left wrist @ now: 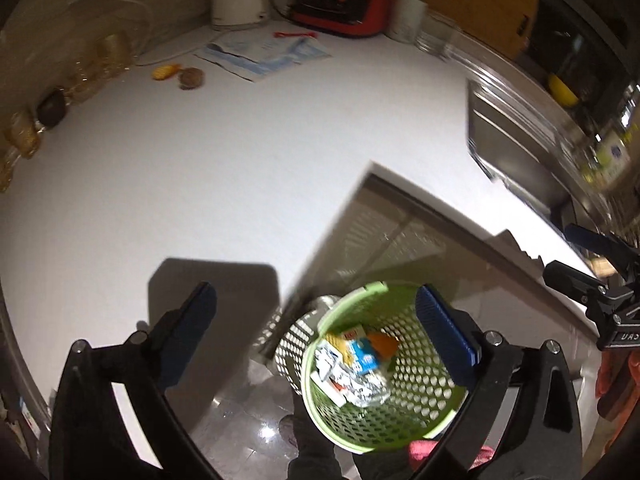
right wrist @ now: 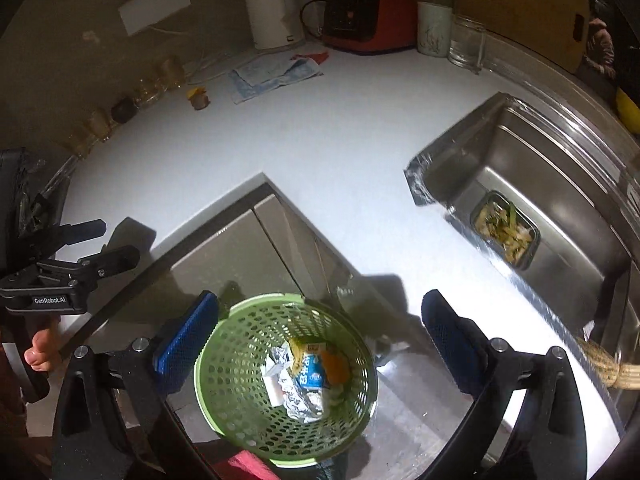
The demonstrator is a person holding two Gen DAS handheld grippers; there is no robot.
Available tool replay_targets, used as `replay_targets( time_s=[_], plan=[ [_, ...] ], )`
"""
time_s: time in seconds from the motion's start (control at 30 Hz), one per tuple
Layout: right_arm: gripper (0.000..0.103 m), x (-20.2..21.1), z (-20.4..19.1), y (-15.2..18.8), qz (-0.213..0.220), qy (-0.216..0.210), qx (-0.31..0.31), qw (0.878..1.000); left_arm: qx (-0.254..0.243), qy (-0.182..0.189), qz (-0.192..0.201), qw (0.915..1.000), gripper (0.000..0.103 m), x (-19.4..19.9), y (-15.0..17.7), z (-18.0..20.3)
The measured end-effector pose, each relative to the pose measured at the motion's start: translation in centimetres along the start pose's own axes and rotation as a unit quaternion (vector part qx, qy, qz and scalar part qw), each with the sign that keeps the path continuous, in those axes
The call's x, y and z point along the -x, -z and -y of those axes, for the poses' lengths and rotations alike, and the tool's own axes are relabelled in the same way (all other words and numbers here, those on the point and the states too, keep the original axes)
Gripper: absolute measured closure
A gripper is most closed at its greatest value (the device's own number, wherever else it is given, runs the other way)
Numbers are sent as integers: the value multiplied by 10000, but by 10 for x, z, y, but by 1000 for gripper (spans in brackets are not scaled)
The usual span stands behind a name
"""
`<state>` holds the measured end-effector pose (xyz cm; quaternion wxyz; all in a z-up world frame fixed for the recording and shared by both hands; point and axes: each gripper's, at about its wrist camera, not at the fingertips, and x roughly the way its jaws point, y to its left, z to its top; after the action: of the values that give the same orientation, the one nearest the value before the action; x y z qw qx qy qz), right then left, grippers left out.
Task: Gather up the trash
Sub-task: 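Move both tools back to the counter toward the brown ball and cloth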
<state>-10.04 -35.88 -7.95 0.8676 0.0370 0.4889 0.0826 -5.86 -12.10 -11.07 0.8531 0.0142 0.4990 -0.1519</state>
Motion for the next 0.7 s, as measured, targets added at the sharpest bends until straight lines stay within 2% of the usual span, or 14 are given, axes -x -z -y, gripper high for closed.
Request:
replay_targets(
  time_s=[0.17, 0.27, 0.47, 0.7],
  plan=[
    [3, -29, -4, -60, 70, -239, 393, 9989, 437, -271, 175, 9985, 8, -15, -44, -37],
    [2, -48, -7, -94, 106, -381, 577, 9975, 651, -312, 276, 9970, 8, -28, -68, -58],
    [2, -99, -12, -165, 134, -603, 981, 9933, 1106, -625, 489, 9907, 8, -64, -126, -93],
    [2, -144, -11, -206, 102, -872, 1207, 9888, 1347, -1054, 659, 9831, 8, -108, -177, -123]
  ],
)
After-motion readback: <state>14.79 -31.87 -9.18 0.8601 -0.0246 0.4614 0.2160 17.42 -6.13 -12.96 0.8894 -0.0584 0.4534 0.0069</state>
